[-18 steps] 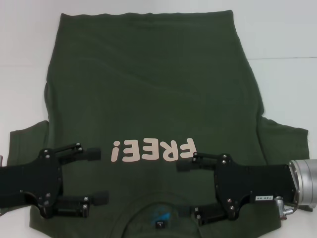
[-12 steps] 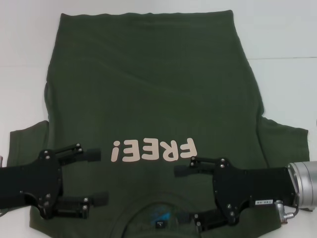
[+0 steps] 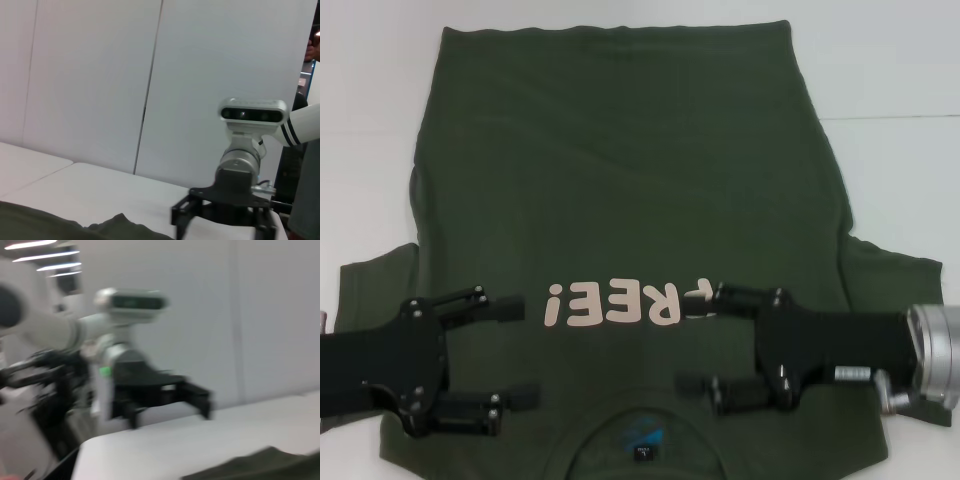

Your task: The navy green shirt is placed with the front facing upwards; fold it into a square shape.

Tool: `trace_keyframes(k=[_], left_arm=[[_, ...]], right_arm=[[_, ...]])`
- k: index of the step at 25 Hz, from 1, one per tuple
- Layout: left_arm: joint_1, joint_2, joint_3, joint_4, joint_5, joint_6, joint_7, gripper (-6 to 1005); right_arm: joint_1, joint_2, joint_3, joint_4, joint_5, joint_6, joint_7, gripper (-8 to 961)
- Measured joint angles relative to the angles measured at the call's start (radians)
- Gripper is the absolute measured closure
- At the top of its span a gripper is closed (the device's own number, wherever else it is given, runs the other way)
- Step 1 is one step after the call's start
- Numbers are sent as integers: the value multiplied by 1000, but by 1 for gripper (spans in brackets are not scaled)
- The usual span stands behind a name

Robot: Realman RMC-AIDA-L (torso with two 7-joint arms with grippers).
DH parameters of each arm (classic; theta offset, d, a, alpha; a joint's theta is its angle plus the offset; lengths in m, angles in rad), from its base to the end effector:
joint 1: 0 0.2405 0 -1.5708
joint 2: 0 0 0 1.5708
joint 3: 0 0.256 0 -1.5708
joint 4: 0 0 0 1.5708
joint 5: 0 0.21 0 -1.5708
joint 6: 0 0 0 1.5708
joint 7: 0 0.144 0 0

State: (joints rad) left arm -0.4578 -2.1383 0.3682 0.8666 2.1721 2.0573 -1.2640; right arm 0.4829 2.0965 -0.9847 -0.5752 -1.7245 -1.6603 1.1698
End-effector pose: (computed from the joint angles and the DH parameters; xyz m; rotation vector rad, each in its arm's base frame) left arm -0.2616 0.2630 0.0407 -2.8312 -0.3907 -0.9352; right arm 0.2306 0.2929 -0.0366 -2.8887 0.3369 0.9685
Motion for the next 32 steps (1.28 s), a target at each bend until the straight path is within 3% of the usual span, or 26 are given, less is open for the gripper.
trace_keyframes(k=[7,12,15,24,28,32], left_arm=[[-22,0,0,-12,-2,-11,0,65],[-35,0,-2,-21,-4,-18,-8,65],[-40,0,1,-28,-4,-19,-11,65],[-61,1,3,-28,-3,-19,-12,65],[-68,0,3,-29,-2,-19,-12,65],[-80,0,4,-42,-3,-22,-7,65]], right_arm=[[-7,-21,5,-112,14,106,291,59],[-70,-6,10,-341,-78,221,566,134],[-94,-4,4,-464,-168,241,720,132],[-135,2,-8,-815,-464,197,1111,136],[-117,-5,26,-871,-600,87,1250,141],[-69,-9,144,-852,-746,-40,1311,146]])
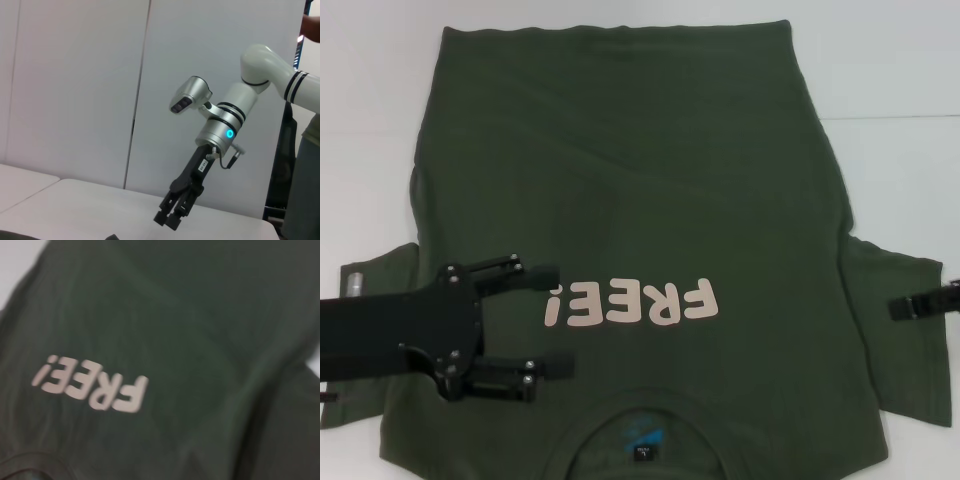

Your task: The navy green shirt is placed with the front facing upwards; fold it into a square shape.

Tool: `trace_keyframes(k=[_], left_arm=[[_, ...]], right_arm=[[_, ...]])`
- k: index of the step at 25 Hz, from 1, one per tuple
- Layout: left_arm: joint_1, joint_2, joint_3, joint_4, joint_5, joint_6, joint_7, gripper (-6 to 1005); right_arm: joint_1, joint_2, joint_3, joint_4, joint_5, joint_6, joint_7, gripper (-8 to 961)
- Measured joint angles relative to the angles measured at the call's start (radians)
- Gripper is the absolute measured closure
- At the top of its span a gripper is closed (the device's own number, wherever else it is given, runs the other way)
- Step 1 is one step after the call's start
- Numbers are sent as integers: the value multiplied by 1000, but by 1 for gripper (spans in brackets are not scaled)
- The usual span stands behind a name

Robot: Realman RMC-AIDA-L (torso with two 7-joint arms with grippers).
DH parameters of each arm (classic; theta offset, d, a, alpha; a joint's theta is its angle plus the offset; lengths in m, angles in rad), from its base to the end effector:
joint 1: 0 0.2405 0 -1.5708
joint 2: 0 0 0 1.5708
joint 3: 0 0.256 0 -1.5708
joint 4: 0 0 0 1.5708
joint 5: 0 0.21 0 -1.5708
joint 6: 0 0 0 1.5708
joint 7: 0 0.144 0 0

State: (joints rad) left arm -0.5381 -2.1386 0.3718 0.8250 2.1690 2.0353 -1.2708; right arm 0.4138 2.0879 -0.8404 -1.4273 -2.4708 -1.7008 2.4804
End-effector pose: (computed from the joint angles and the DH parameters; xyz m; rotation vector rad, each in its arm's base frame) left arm -0.2408 0.2835 0.0338 -2.8604 -0.3300 -0.9782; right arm 0.2603 0.3200 0.0888 -2.3095 1.4203 -0.0079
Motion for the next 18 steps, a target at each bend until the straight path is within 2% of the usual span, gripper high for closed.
trace_keyframes(k=[2,4,7,13,18], left_arm=[[-8,0,10,-5,0,-9,2,65],[-15,0,33,-10,0,-17,3,65],[-20,0,44,-11,0,-20,4,65],[-34,3,46,-14,-1,-35,1,65],[-39,7,48,-17,-2,-39,-3,65]], right_arm=[[9,-3,59,6,-22,-37,3,149],[13,-15,106,6,-49,-73,22,151],[17,-18,123,11,-93,-91,39,152],[25,-11,118,61,-200,-118,73,152],[43,-24,130,132,-219,-125,79,151]])
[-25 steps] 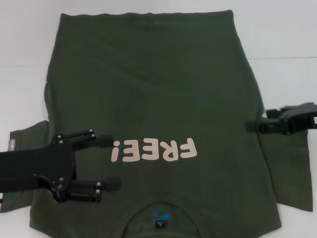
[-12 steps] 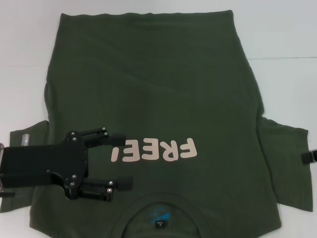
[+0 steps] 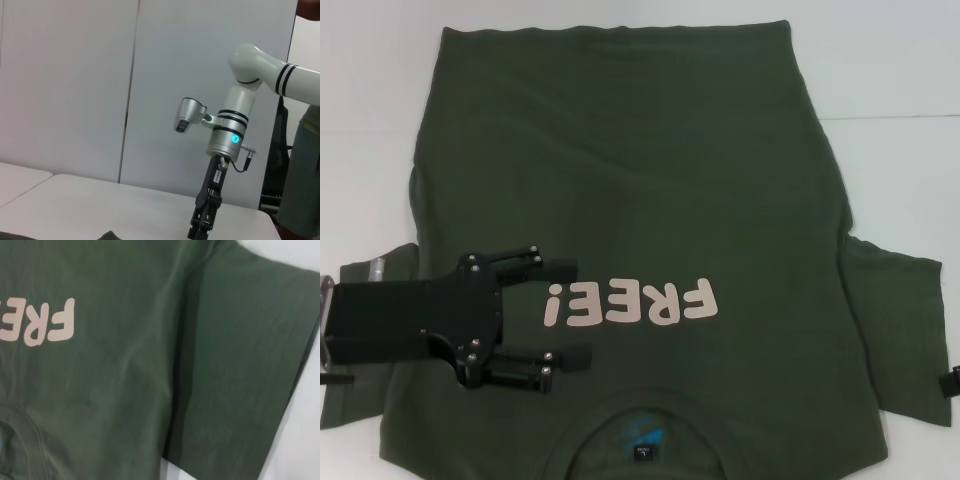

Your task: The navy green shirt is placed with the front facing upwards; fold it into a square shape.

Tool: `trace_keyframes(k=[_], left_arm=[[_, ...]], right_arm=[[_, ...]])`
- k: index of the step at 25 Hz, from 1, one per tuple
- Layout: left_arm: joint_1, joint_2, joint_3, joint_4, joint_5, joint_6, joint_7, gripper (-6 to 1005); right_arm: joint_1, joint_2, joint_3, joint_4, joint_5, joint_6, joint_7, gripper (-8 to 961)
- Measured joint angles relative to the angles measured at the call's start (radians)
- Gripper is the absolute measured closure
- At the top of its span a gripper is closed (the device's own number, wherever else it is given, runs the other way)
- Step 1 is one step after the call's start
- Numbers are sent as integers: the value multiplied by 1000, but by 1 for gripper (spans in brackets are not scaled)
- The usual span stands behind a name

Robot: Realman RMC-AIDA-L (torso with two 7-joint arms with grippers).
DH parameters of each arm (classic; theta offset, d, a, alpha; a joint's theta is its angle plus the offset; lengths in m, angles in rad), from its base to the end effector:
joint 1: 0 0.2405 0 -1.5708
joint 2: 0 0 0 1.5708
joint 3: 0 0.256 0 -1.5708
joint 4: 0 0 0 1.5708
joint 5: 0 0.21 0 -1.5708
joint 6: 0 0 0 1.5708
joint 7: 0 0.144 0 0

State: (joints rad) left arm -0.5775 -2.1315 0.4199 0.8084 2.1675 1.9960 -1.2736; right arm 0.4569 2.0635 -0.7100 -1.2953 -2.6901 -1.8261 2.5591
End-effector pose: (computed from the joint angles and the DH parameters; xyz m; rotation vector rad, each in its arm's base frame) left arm -0.2302 0.2965 0.0281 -2.9020 -0.2870 -0.9383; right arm 0.3026 0.2967 0.0939 -2.1320 1.7829 -0.2098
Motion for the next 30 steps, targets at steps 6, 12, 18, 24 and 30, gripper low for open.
trace_keyframes(k=[6,12,18,24,30], left_arm=[[0,0,1,0,0,0,-2,65],[1,-1,1,-3,0,-1,-2,65],[1,-1,0,-3,0,-5,-3,65],[1,-4,0,-3,0,-10,-3,65],[1,-7,-1,-5,0,-23,-3,65]], right_arm=[[15,-20,34,16,0,-1,-5,151],[38,-27,53,18,0,-35,-15,162],[52,-36,51,22,-14,-49,-17,153],[56,-38,120,-5,19,-49,-51,161],[39,-39,270,-6,135,-33,-169,157]])
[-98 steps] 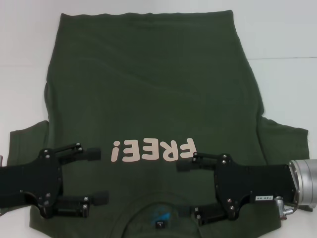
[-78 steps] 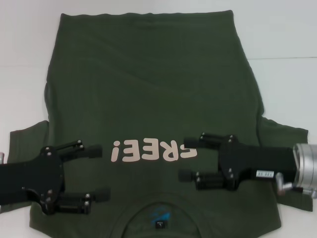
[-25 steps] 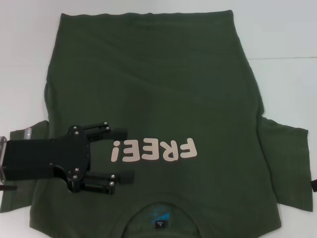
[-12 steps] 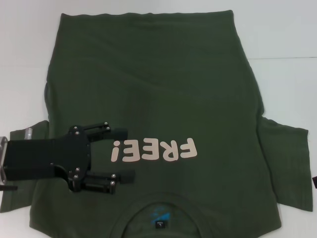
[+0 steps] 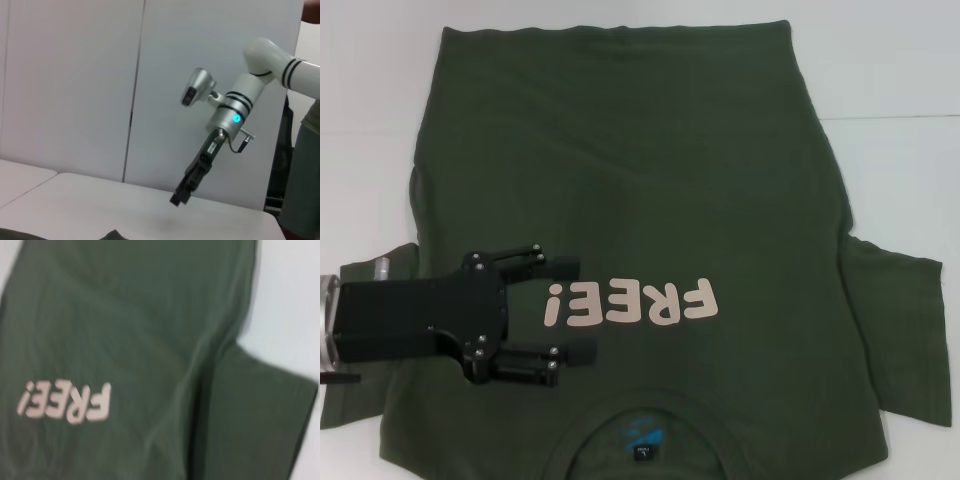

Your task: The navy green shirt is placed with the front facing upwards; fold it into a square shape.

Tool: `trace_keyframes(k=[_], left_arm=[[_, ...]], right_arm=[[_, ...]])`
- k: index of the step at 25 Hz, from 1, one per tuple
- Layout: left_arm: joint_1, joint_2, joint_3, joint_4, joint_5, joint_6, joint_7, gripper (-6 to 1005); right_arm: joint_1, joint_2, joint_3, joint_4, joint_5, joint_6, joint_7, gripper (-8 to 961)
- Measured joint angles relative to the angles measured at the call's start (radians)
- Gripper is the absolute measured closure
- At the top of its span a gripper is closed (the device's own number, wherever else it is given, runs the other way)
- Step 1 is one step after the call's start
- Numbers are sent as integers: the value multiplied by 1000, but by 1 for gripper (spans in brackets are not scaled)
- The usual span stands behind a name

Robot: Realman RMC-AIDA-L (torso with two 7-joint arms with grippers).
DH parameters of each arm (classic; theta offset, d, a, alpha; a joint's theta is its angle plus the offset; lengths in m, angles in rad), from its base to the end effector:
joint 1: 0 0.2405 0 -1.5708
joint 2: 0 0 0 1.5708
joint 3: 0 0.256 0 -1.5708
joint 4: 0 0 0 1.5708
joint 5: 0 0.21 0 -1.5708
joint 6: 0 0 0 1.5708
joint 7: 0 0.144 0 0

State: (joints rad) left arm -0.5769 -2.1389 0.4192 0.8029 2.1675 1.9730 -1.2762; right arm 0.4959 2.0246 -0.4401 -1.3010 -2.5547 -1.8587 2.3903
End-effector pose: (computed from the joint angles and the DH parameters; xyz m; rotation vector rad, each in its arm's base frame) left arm -0.2305 0.2980 0.0242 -2.8877 -0.3086 -0.9353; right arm 0.2995 0.3048 0.1383 -2.1663 1.6251 0.1559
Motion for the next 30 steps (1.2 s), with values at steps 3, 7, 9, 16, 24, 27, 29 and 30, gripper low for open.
trace_keyframes(k=[3,7,9,16,24,27,29,30], left_arm=[[-4,0,0,-3,0,-6,0,65],[-8,-2,0,-5,0,-9,0,65],[-9,-3,-1,-5,0,-10,0,65],[-11,-10,-2,-5,-3,-10,-2,65],[-7,-12,-3,-5,-5,-11,-2,65],[-7,-13,-4,-5,-5,-11,-1,65],[-8,-13,-5,-5,-5,-11,-1,65],[-8,-13,-5,-5,-5,-11,-1,65]], right_arm=[[-23,3,63,-6,117,-15,-65,155],[-65,0,87,3,255,-9,-106,153],[-74,-4,85,10,266,-6,-113,156],[-61,-14,24,-6,180,-14,-140,162],[-30,-19,16,23,177,-63,-155,149],[-20,-25,4,32,127,-47,-109,154],[-12,-29,-18,29,74,-38,-74,158],[-5,-30,-30,25,38,-35,-55,160]])
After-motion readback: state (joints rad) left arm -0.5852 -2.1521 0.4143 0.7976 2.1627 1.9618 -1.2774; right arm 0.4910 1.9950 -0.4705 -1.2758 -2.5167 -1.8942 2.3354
